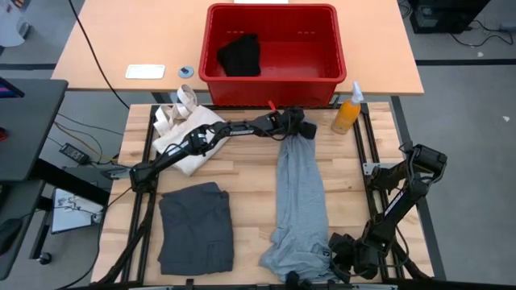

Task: Fold Laundry from Bin
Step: Fold the light gray t-shirt

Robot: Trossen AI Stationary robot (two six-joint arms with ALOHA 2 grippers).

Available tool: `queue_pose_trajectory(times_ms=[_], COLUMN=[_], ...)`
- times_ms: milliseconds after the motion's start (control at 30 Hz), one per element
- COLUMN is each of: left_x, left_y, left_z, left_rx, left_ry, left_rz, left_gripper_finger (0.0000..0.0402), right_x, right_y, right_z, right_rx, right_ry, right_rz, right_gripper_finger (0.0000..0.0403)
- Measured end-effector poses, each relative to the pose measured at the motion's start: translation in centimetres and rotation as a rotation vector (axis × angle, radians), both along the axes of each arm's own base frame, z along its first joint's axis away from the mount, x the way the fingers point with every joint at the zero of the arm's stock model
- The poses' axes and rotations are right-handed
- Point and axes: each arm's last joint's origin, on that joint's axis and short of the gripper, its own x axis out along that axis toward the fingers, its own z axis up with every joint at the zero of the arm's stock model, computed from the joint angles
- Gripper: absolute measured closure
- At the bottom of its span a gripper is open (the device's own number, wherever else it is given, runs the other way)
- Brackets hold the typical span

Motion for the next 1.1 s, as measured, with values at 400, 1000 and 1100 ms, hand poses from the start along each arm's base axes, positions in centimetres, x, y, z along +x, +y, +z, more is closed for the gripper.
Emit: queue_pose_trajectory(times_ms=[400,1000,1100], left_x=[1.1,-2.1,-2.7], left_y=[-2.6,-16.2,-18.8], left_z=[6.7,12.0,12.6], left_rx=[0.174,0.536,0.543], left_ry=[-0.245,0.384,0.411], left_rz=[-0.184,-0.626,-0.699], left_gripper_finger=[0.0276,0.0276,0.0276], right_x=[-0.3,-4.9,-5.6], right_y=[0.0,-10.5,-12.3], right_z=[1.7,9.6,9.8], right_rx=[0.103,-0.267,-0.302], right_ry=[0.042,-0.005,0.011], right_rz=[0.036,-0.121,-0.119], right_gripper_finger=[0.0319,0.0319,0.0319])
